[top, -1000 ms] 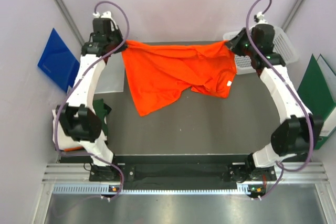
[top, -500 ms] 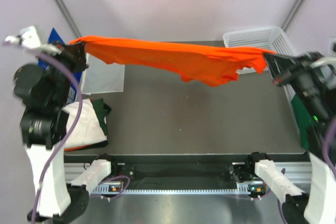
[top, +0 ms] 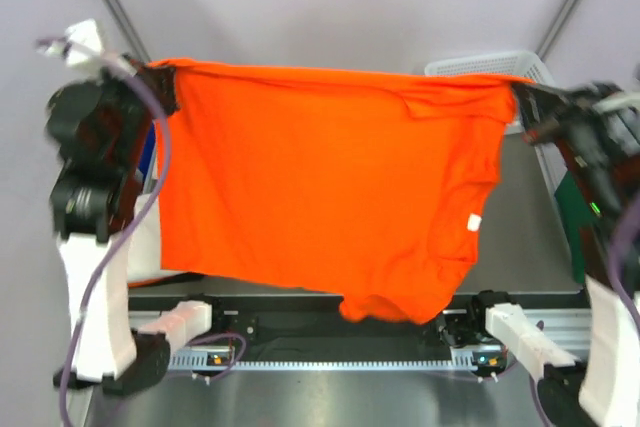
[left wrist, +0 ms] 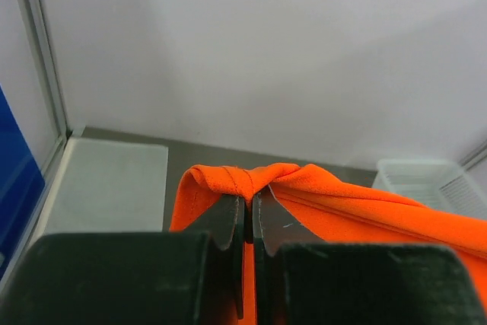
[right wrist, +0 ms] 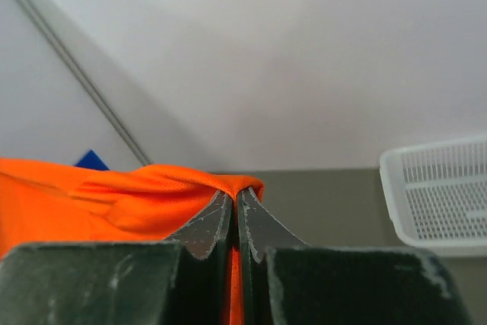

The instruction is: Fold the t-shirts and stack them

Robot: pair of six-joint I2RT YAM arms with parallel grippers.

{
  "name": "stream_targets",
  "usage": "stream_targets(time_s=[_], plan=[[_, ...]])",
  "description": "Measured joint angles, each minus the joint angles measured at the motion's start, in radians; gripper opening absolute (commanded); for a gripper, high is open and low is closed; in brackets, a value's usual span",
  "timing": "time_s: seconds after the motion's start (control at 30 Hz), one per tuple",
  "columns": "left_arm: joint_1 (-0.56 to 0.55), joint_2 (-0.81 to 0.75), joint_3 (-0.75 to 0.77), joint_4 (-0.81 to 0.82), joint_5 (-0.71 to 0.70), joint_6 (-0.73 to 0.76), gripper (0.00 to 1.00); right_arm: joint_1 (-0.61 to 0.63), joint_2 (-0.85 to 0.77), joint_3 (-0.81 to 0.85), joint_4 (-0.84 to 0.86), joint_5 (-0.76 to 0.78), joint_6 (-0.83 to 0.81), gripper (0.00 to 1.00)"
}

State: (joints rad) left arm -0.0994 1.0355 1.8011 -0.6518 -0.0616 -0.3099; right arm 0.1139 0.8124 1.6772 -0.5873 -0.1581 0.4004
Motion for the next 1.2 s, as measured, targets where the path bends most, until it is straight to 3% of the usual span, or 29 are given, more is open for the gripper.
stream_targets(time_s=[0.23,0.37,0.53,0.7,0.93,1.2], plan=[[0.006,0.415,-0.067,0.045,-0.002,0.026,0.0,0.0,0.402,-0.26,0.209,0.022,0.003,0.0],[0.013,0.661,-0.124,0.078,0.025,0.025,0.0,-0.006,0.696,-0.279,0.278,0.002,0.003,0.0],[0.016,1.019,-0.008,0.066,0.066,0.023,0.0,-0.014,1.16,-0.053,0.322,-0.08,0.01,0.0],[0.024,1.321,0.276,0.029,0.093,0.0,0.0,-0.014,1.478,0.241,0.278,-0.132,0.035,0.0],[0.038,1.35,0.439,0.016,0.106,-0.023,0.0,-0.034,1.54,0.424,0.245,-0.213,0.093,0.0],[0.039,1.203,0.362,-0.034,0.106,-0.03,0.0,-0.097,1.394,0.265,0.193,-0.334,0.177,0.0]])
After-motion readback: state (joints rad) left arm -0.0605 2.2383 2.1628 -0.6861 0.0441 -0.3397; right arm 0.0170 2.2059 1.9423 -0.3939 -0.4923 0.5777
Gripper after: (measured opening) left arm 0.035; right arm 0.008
